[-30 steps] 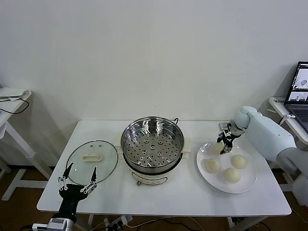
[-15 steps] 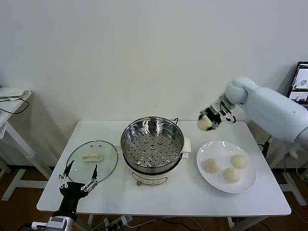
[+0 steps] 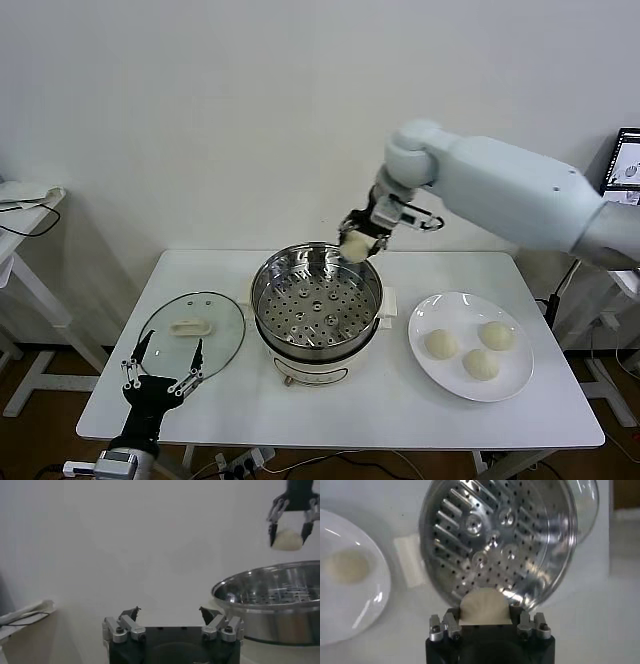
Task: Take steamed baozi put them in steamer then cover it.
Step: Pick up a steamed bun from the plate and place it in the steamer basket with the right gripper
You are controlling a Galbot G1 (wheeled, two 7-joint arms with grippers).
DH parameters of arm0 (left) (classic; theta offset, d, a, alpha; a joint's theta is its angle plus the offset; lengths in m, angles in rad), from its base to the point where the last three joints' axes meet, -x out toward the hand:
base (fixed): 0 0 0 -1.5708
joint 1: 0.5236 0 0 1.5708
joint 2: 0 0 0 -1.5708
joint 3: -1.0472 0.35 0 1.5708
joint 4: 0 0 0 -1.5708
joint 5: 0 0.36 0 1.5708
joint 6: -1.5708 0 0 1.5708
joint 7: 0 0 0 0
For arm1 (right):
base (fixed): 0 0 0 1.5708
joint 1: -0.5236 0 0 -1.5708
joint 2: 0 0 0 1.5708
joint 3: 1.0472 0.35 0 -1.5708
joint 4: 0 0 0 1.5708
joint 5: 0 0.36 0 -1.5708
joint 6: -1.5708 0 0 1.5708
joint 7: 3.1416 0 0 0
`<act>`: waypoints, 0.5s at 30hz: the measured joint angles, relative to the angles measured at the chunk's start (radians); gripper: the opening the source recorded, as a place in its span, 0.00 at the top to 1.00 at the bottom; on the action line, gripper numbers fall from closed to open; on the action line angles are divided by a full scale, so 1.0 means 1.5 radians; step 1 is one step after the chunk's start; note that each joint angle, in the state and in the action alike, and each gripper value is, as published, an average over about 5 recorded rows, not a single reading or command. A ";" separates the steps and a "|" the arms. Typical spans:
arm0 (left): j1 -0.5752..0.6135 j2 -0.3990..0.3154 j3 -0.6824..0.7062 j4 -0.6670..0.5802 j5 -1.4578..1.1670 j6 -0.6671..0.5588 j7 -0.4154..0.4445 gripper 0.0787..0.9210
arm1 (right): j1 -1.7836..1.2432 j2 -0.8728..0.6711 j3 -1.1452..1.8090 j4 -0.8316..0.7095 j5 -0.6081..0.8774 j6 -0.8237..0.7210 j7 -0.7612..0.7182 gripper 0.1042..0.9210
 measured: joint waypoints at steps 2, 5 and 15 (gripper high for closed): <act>0.001 0.000 -0.002 0.000 0.000 0.000 -0.001 0.12 | -0.012 0.021 -0.002 -0.017 -0.014 0.013 0.005 0.33; 0.001 0.001 -0.006 0.001 -0.002 -0.001 -0.002 0.12 | -0.033 0.048 -0.004 -0.043 -0.035 0.029 0.013 0.32; 0.000 -0.001 -0.008 0.000 -0.005 -0.001 -0.003 0.12 | -0.092 0.115 0.007 -0.129 -0.095 0.059 0.036 0.32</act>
